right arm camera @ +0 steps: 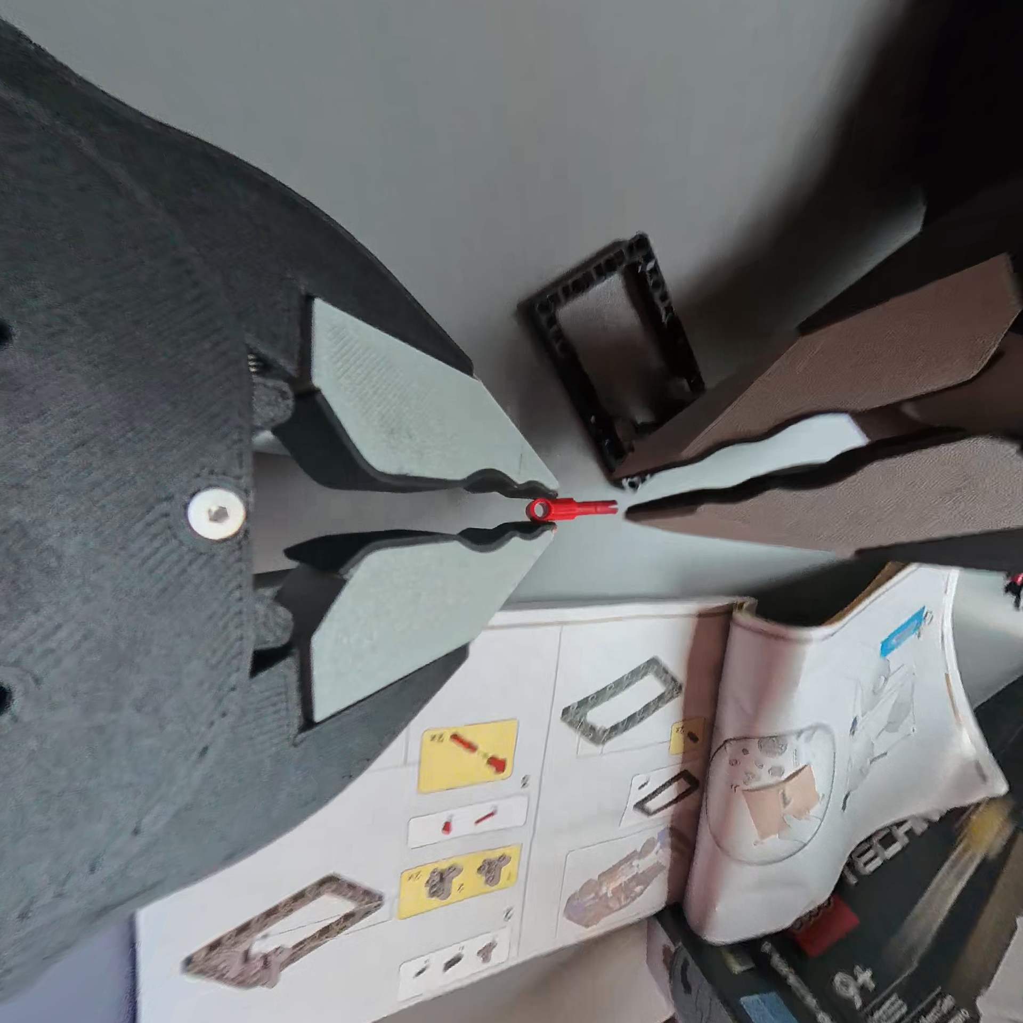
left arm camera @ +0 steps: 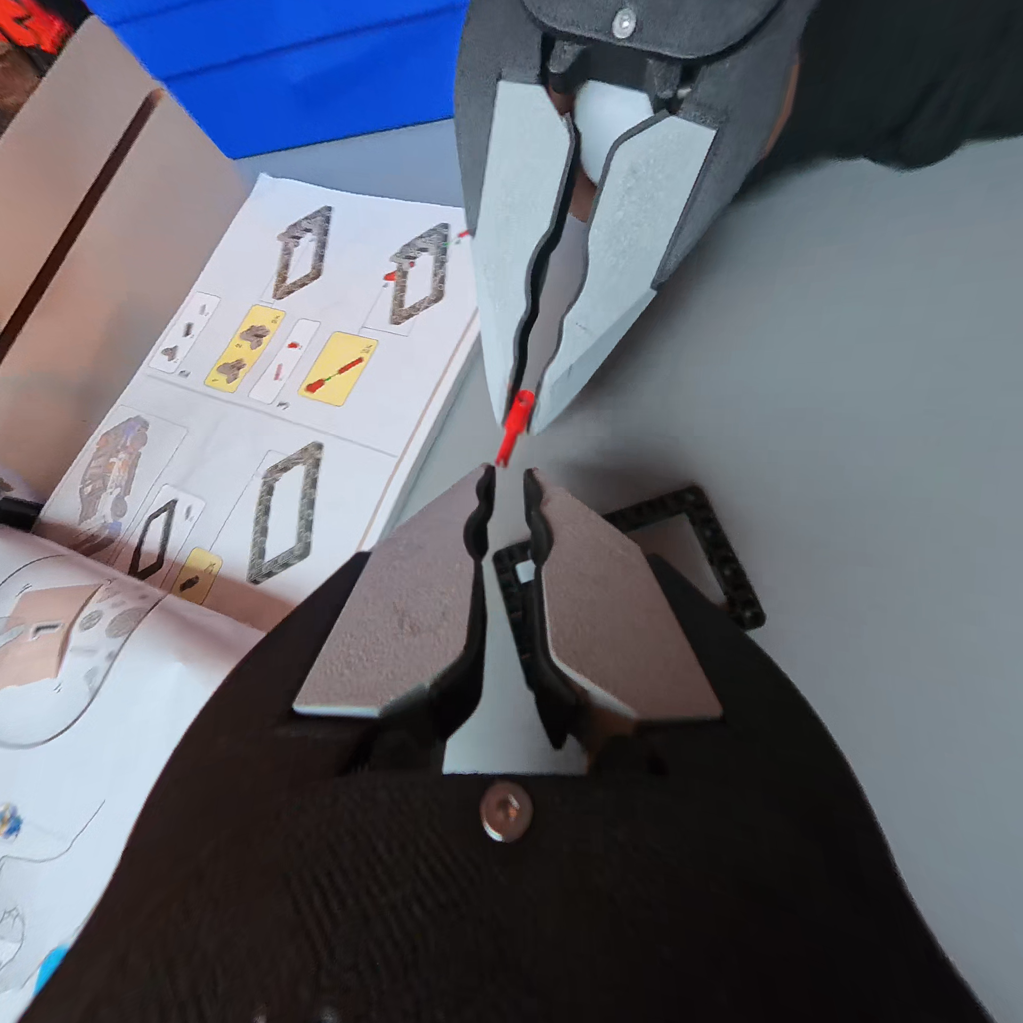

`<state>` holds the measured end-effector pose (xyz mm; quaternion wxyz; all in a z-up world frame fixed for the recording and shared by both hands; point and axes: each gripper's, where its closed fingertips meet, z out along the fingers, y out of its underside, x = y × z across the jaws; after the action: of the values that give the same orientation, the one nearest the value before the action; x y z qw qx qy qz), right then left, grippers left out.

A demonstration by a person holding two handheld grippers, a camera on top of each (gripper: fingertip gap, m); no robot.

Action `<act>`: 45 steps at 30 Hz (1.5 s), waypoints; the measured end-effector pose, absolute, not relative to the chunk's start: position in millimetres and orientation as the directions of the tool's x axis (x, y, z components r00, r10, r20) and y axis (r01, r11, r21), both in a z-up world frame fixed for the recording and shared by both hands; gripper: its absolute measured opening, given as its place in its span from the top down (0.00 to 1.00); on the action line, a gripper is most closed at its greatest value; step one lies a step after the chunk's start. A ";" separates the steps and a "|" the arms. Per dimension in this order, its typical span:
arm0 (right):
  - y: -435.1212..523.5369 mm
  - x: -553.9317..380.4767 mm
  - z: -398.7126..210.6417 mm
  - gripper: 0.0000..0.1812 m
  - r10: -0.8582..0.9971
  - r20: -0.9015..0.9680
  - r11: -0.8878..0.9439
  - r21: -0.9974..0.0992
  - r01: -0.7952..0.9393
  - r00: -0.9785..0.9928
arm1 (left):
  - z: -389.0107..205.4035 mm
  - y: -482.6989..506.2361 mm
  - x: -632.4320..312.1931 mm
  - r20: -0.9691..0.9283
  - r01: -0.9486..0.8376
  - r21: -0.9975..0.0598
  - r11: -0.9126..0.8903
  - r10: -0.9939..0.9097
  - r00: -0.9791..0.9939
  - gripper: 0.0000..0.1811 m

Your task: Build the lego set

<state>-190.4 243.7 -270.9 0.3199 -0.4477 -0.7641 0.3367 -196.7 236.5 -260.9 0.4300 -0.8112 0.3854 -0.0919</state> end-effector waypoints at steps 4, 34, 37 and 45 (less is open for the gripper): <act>270.2 -191.1 -267.7 0.97 0.934 0.216 0.333 -0.815 0.474 -0.285 | -246.2 237.3 -210.9 -0.141 -0.482 -0.796 -0.366 -0.663 0.735 0.87; 289.0 -178.6 -176.0 0.97 0.344 0.922 0.852 -0.385 0.355 0.175 | -153.3 232.9 -196.2 0.658 0.184 -0.730 -0.658 -0.604 0.450 0.84; 283.3 -180.5 -178.9 0.97 0.290 0.945 0.877 -0.326 0.354 0.151 | -159.7 236.1 -191.6 0.680 0.167 -0.706 -0.689 -0.593 0.431 0.86; 269.4 -185.1 -179.3 0.97 0.134 0.981 0.915 -0.177 0.362 0.139 | -170.3 246.1 -186.9 0.779 0.226 -0.610 -0.759 -0.523 0.346 0.87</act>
<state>-185.1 269.4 -179.3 0.7302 -0.1905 -0.6515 -0.0779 -186.9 246.1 -170.3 0.3326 -0.7500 0.0989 -0.5631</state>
